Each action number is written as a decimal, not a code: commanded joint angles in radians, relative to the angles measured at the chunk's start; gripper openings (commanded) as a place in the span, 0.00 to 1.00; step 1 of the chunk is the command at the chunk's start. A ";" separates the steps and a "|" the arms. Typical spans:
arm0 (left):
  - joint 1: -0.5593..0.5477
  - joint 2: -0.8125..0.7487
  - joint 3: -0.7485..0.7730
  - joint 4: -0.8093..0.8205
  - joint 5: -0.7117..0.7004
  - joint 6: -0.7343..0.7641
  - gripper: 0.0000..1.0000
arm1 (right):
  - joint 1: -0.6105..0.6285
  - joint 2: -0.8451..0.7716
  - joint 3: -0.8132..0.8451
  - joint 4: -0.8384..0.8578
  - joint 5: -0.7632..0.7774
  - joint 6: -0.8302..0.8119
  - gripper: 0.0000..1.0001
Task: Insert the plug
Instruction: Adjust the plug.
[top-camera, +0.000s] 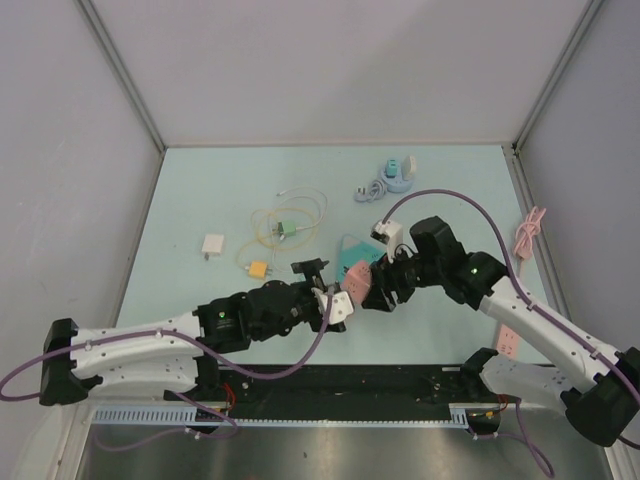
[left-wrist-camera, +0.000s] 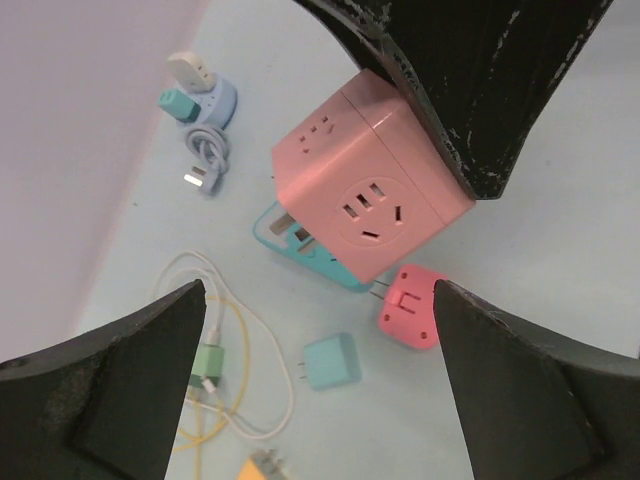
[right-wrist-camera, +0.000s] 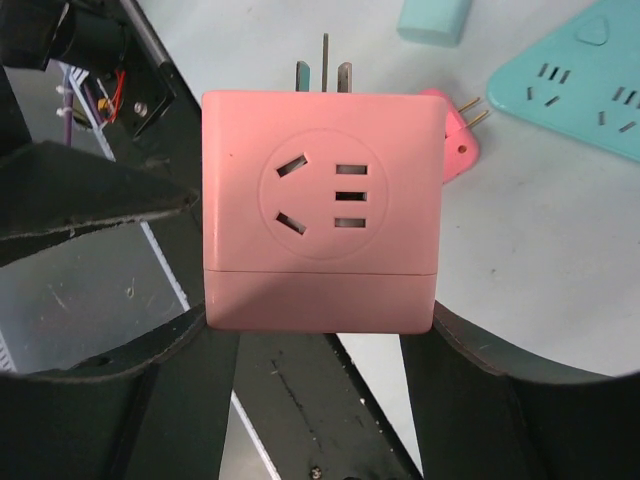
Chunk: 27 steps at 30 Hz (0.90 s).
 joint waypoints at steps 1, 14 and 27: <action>-0.022 -0.039 0.026 0.029 -0.059 0.228 1.00 | 0.040 -0.020 0.045 0.000 -0.014 -0.024 0.00; -0.065 0.074 0.080 -0.009 -0.002 0.404 1.00 | 0.079 -0.026 0.045 0.005 -0.016 -0.021 0.00; -0.096 0.120 0.101 -0.087 0.066 0.404 0.95 | 0.080 -0.037 0.045 0.017 -0.036 -0.019 0.00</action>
